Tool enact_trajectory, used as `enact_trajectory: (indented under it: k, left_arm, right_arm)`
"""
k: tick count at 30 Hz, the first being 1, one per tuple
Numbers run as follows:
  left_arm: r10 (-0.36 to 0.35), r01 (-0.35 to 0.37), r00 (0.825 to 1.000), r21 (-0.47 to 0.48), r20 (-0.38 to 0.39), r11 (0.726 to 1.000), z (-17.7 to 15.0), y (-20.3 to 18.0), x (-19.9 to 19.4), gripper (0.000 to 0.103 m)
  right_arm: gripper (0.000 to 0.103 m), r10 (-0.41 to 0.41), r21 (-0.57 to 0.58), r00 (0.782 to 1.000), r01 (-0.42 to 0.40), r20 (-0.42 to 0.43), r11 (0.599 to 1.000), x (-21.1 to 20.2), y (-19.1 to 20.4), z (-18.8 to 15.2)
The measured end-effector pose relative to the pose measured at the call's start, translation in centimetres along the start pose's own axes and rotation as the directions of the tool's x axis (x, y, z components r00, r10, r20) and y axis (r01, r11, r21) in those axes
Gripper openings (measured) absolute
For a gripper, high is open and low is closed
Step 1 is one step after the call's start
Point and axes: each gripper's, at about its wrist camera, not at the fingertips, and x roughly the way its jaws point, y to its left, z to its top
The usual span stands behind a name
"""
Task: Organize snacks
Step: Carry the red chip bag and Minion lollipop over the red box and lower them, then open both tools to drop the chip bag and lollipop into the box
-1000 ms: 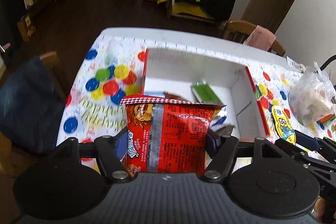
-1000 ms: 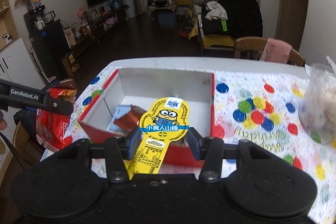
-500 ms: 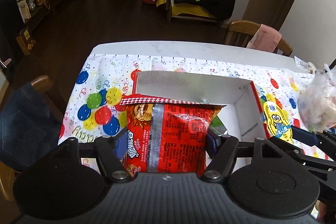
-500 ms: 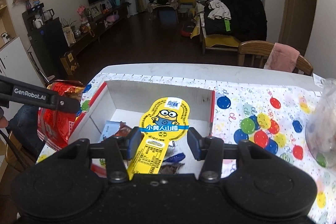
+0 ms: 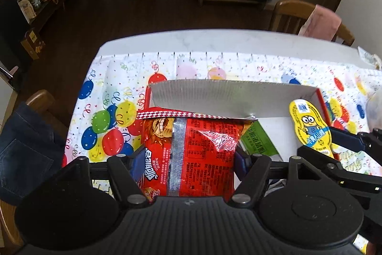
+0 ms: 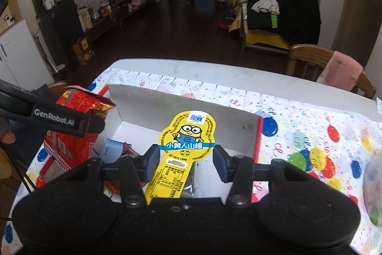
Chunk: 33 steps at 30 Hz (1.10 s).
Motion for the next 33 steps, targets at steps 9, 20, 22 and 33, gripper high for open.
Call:
enact_trajectory:
  k: [9, 20, 22, 33]
  left_arm:
    - [-0.006, 0.011, 0.993, 0.040, -0.121, 0.999, 1.5, -0.8, 4.2, 0.070]
    - [0.004, 0.011, 0.973, 0.065, -0.230, 0.998, 2.5, -1.1, 7.3, 0.070]
    - [0.015, 0.002, 0.968, 0.069, -0.251, 0.998, 2.5, -1.1, 7.8, 0.070]
    - [0.026, 0.000, 0.953, 0.088, -0.301, 0.996, 2.2, -1.5, 9.0, 0.070]
  right_arm:
    - [0.047, 0.018, -0.039, 0.995, -0.022, -0.102, 0.999, 4.4, 0.3, 0.8]
    - [0.047, 0.025, -0.096, 0.976, -0.047, -0.217, 0.994, 7.9, 0.6, 0.4]
    - [0.047, 0.021, -0.102, 0.974, -0.045, -0.225, 0.994, 8.0, 0.6, 0.3]
    - [0.048, 0.019, -0.106, 0.966, -0.048, -0.256, 0.993, 8.7, 0.6, 0.1]
